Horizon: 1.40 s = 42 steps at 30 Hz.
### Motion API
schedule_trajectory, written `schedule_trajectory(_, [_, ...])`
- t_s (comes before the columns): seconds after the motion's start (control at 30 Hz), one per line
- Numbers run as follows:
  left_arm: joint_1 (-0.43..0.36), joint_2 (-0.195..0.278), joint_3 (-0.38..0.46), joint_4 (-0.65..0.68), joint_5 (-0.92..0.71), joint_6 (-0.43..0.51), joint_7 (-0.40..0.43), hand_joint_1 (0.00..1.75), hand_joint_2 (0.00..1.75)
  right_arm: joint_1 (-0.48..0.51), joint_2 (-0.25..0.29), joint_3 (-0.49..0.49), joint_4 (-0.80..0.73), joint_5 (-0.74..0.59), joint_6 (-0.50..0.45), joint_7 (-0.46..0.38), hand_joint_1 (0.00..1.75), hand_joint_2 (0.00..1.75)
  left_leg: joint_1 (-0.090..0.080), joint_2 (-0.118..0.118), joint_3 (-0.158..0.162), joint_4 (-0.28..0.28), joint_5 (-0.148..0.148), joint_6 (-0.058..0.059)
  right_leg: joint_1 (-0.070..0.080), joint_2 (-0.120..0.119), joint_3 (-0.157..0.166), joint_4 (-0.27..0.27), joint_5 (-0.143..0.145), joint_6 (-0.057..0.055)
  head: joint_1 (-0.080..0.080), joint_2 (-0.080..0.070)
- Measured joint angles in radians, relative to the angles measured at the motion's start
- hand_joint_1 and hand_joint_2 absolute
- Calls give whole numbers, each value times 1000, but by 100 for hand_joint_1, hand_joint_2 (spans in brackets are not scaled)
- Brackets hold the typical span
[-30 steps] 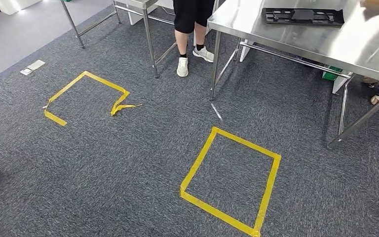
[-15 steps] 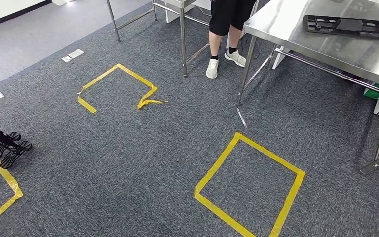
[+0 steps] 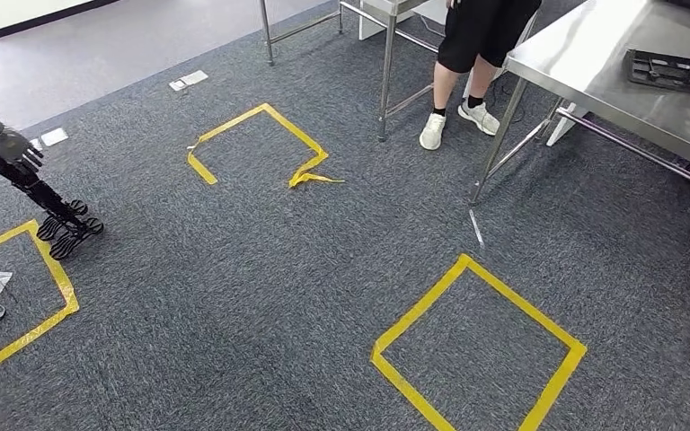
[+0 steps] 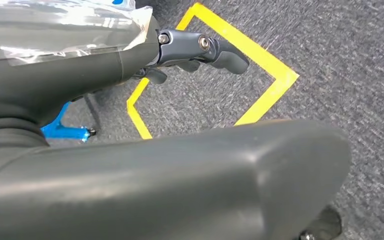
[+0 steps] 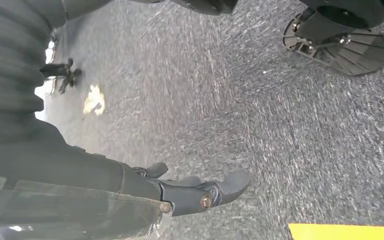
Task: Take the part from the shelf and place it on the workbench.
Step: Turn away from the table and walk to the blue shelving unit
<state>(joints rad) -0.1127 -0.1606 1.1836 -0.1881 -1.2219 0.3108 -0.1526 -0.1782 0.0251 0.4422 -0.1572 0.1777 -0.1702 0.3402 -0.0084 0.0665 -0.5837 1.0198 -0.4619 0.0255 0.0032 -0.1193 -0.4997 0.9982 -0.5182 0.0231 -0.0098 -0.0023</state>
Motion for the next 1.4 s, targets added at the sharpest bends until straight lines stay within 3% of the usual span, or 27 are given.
schedule_trajectory(0.03, [1,0,0,0,-1,0,-1,0,0,-2,1,1,0,-3,-1,0,0,175,1,-12,0,-4,4,7,-1,-1,1,2,-3,5,0,0])
schedule_trajectory(0.1, [2,0,1,0,-3,-1,-1,0,0,-2,1,1,-1,-9,-3,-2,0,175,6,-37,1,-14,13,21,-4,41,-18,45,-30,9,2,0])
schedule_trajectory(0.17, [1,0,1,0,-5,-3,-1,0,0,0,1,1,-1,-14,-5,-4,0,175,9,-63,-1,-17,19,29,-6,97,-76,169,-88,2,5,0])
schedule_trajectory(0.23, [1,0,1,0,-7,-6,-1,0,0,1,0,1,-1,-16,-6,-6,0,175,8,-94,-4,-17,22,31,-6,112,-133,287,-126,2,7,0])
schedule_trajectory(0.27, [2,0,1,0,-8,-7,-1,0,0,2,-1,1,-1,-16,-6,-5,0,175,8,-111,-4,-16,22,31,-7,115,-140,298,-122,7,7,0])
schedule_trajectory(0.33, [5,0,1,0,-9,-9,0,0,0,8,-3,1,0,-18,-6,-4,0,175,9,-142,-3,-15,24,28,-11,128,-99,200,-70,25,8,0])
schedule_trajectory(0.4, [5,0,1,0,-9,-12,0,0,0,9,-4,1,0,-18,-6,-3,0,175,7,-168,-5,-11,25,21,-17,168,-44,63,-13,33,8,0])
schedule_trajectory(0.47, [5,0,1,0,-8,-15,1,0,0,8,-3,1,0,-15,-6,-3,0,175,5,-187,-10,-9,27,10,-17,186,-22,9,8,24,7,0])
schedule_trajectory(0.53, [9,1,2,0,-5,-16,3,0,0,6,0,2,0,-12,-6,-2,0,175,7,-199,-15,-10,30,-1,-16,165,-17,7,13,8,6,0])
schedule_trajectory(0.6, [11,3,4,0,-1,-15,5,0,0,4,3,4,0,-8,-4,-2,0,175,6,-160,-31,20,9,-11,-20,143,-15,3,18,-5,4,0])
schedule_trajectory(0.67, [9,4,6,0,4,-14,5,0,0,3,4,5,0,-3,0,-2,0,175,6,-98,-79,125,-53,-19,-19,116,-16,1,19,-18,0,0])
schedule_trajectory(0.73, [8,4,8,0,7,-12,5,0,0,3,3,6,0,2,5,-1,0,175,11,-76,-138,250,-106,-26,-14,85,-18,2,17,-24,-1,0])
schedule_trajectory(0.77, [9,4,8,0,9,-10,4,0,0,2,3,6,0,4,8,0,0,175,14,-72,-150,276,-110,-28,-13,71,-18,2,16,-25,-1,0])
schedule_trajectory(0.8, [10,4,9,0,10,-9,4,0,0,-1,3,7,0,6,10,2,0,175,16,-68,-141,261,-94,-29,-13,57,-18,2,16,-26,-2,0])
schedule_trajectory(0.83, [11,4,9,0,10,-7,3,0,0,-4,4,8,0,7,12,3,0,175,17,-58,-112,208,-65,-28,-13,46,-17,2,15,-25,-2,0])
schedule_trajectory(0.9, [8,5,10,0,12,-4,2,0,0,-10,5,11,0,9,14,4,0,175,14,-4,-34,69,-13,-22,-7,24,-13,3,10,-19,-2,0])
schedule_trajectory(0.97, [3,6,10,0,15,-1,2,0,0,-14,6,13,0,10,16,5,0,175,6,28,0,2,0,-11,1,4,-7,3,4,-11,1,0])
schedule_trajectory(1.03, [2,7,11,0,18,1,2,0,0,-19,7,15,-1,12,19,7,0,175,2,2,-1,-5,2,0,3,-20,-3,2,-1,-1,4,0])
schedule_trajectory(1.07, [3,7,12,0,18,1,2,0,0,-22,7,17,-1,13,20,8,0,175,2,-11,0,-9,5,6,1,-16,-3,7,-6,4,5,0])
schedule_trajectory(1.13, [3,7,16,0,19,1,3,0,0,-25,8,21,-2,15,20,8,0,175,8,-38,4,-17,14,20,-2,36,-29,67,-39,6,8,0])
schedule_trajectory(1.2, [0,6,18,0,19,1,3,0,0,-24,8,24,-2,14,20,7,0,175,11,-67,1,-18,18,27,-6,97,-93,200,-95,1,12,0])
schedule_trajectory(1.27, [1,6,21,0,19,1,3,0,0,-26,7,24,-2,14,20,7,0,175,11,-100,-1,-17,19,28,-8,112,-144,298,-121,6,13,0])
schedule_trajectory(1.3, [3,5,23,0,19,1,3,0,0,-28,7,25,-2,14,21,7,0,175,11,-117,0,-16,19,28,-11,114,-143,291,-109,14,14,0])
schedule_trajectory(1.33, [4,5,23,0,19,1,3,0,0,-29,6,26,-2,16,21,8,0,175,12,-133,2,-15,19,26,-14,119,-124,244,-82,25,14,0])
schedule_trajectory(1.4, [5,5,24,0,19,1,4,0,0,-27,4,27,-1,19,23,9,0,175,13,-164,0,-9,18,18,-25,158,-65,102,-20,44,15,0])
